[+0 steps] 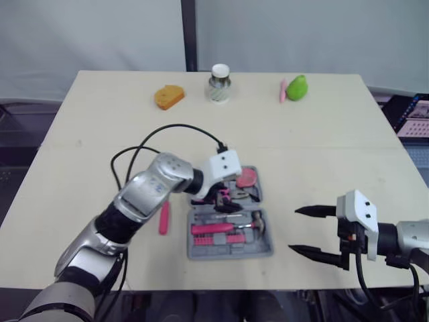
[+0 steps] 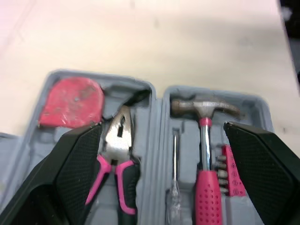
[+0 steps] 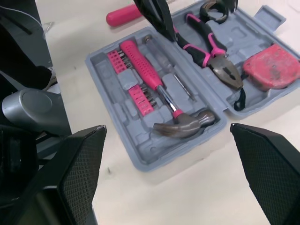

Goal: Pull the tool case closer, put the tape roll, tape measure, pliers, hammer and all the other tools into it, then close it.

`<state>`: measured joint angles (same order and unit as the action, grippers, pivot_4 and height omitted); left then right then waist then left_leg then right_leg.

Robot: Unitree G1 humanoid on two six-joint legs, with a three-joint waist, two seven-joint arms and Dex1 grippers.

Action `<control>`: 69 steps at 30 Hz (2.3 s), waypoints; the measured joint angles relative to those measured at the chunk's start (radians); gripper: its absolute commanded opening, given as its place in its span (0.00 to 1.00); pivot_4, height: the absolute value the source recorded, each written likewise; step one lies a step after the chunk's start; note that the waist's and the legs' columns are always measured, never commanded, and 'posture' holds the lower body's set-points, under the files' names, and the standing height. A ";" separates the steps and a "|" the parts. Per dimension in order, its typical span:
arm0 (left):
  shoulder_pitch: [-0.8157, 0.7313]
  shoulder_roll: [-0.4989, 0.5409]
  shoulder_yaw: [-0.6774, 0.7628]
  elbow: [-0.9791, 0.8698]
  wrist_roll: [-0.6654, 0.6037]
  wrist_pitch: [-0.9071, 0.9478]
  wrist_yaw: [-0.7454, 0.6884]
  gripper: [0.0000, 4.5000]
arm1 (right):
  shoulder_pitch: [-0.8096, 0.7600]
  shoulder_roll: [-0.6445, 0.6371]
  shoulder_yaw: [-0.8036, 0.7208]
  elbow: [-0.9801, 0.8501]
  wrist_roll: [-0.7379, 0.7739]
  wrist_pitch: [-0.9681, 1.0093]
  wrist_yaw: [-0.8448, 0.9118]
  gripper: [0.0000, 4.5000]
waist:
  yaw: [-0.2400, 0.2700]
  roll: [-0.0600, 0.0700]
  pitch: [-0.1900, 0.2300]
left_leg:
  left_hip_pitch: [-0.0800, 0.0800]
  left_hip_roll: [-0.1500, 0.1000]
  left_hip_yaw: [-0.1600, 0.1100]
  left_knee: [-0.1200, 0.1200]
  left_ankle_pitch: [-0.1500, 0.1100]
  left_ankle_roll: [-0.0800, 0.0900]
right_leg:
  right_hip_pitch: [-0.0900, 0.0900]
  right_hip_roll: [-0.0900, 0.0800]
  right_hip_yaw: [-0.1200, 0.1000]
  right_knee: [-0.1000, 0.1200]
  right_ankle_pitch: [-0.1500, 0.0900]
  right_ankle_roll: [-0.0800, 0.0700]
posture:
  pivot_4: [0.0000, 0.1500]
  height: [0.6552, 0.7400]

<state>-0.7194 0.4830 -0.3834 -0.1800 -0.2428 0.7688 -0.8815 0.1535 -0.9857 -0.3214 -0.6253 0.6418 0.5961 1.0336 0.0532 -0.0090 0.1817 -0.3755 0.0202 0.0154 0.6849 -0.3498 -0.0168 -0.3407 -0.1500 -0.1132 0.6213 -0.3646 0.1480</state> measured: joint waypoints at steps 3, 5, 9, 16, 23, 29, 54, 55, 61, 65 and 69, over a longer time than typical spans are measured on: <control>0.136 -0.013 0.067 0.001 -0.056 -0.139 -0.061 0.59 | -0.036 0.000 0.002 -0.002 0.018 0.020 -0.012 1.00 | -0.002 0.000 0.000 | 0.000 0.000 -0.001 0.000 0.000 0.000 | 0.000 0.000 0.000 0.001 0.000 0.000 | 1.00 1.00; 0.216 -0.010 0.053 0.006 -0.054 -0.229 -0.094 0.36 | -0.054 0.000 0.005 -0.002 0.025 0.032 -0.020 1.00 | -0.001 0.000 0.000 | 0.000 0.000 -0.001 0.000 0.000 0.000 | 0.000 0.000 0.000 0.001 0.000 0.000 | 1.00 1.00; 0.281 -0.002 0.007 0.061 0.008 -0.357 -0.115 0.01 | -0.070 0.000 0.011 -0.002 0.037 0.045 -0.027 1.00 | 0.001 0.000 0.000 | 0.000 -0.001 -0.001 0.000 0.000 0.000 | 0.000 0.000 0.000 0.001 0.000 0.000 | 1.00 1.00; 0.300 -0.053 -0.009 0.153 0.067 -0.448 -0.091 0.01 | -0.066 0.000 0.024 -0.004 0.040 0.059 -0.035 1.00 | -0.002 0.001 0.000 | 0.000 -0.001 0.000 0.000 0.000 0.000 | 0.000 0.000 0.000 0.001 0.000 0.000 | 1.00 1.00; 0.304 -0.078 -0.014 0.217 0.115 -0.498 -0.076 0.01 | -0.059 0.000 0.024 -0.004 0.040 0.059 -0.034 1.00 | -0.002 0.001 -0.001 | 0.000 -0.001 0.000 0.000 0.000 0.000 | 0.000 0.000 0.000 0.001 0.000 0.000 | 1.00 1.00; 0.305 -0.094 -0.028 0.242 0.148 -0.519 -0.071 0.01 | -0.050 0.000 0.024 -0.005 0.041 0.060 -0.034 1.00 | -0.002 0.001 -0.001 | 0.000 -0.001 0.000 0.000 0.000 0.000 | 0.000 0.000 -0.001 0.001 0.000 0.000 | 1.00 1.00; 0.310 -0.082 -0.079 0.267 0.277 -0.621 -0.056 0.01 | -0.020 -0.017 0.006 -0.021 0.041 0.060 -0.034 1.00 | -0.002 0.001 -0.006 | 0.005 0.000 0.000 -0.002 0.000 0.000 | 0.004 0.000 -0.001 0.001 0.000 0.000 | 1.00 1.00; 0.309 -0.082 -0.082 0.268 0.282 -0.622 -0.054 0.01 | -0.019 -0.018 0.005 -0.021 0.041 0.060 -0.034 1.00 | -0.002 0.001 -0.007 | 0.005 0.000 0.000 -0.002 0.000 0.000 | 0.004 0.000 -0.001 0.001 0.000 0.000 | 1.00 1.00; 0.305 -0.075 -0.101 0.268 0.299 -0.624 -0.047 0.01 | -0.015 -0.018 0.005 -0.021 0.041 0.060 -0.032 1.00 | -0.003 0.001 -0.013 | 0.008 0.000 -0.001 -0.002 0.000 0.000 | 0.008 0.000 -0.001 -0.001 0.000 0.000 | 1.00 1.00; 0.301 -0.073 -0.121 0.272 0.323 -0.605 -0.046 0.01 | -0.011 -0.019 0.004 -0.020 0.041 0.061 -0.028 1.00 | -0.003 0.001 -0.022 | 0.011 0.000 -0.002 -0.003 0.000 0.000 | 0.014 0.000 -0.003 -0.004 0.000 0.000 | 1.00 1.00; 0.298 -0.071 -0.136 0.277 0.329 -0.582 -0.046 0.01 | -0.010 -0.019 0.003 -0.020 0.041 0.061 -0.025 1.00 | -0.003 0.001 -0.033 | 0.021 0.000 -0.002 -0.010 -0.001 0.000 | 0.024 0.000 -0.004 -0.012 0.000 0.000 | 1.00 1.00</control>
<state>-0.4214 0.4118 -0.5190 0.0970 0.0862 0.1873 -0.9272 0.1437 -1.0047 -0.3184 -0.6458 0.6823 0.6567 1.0082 0.0499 -0.0081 0.1488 -0.3543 0.0202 0.0131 0.6747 -0.3504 -0.0164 -0.3166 -0.1495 -0.1172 0.6092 -0.3647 0.1480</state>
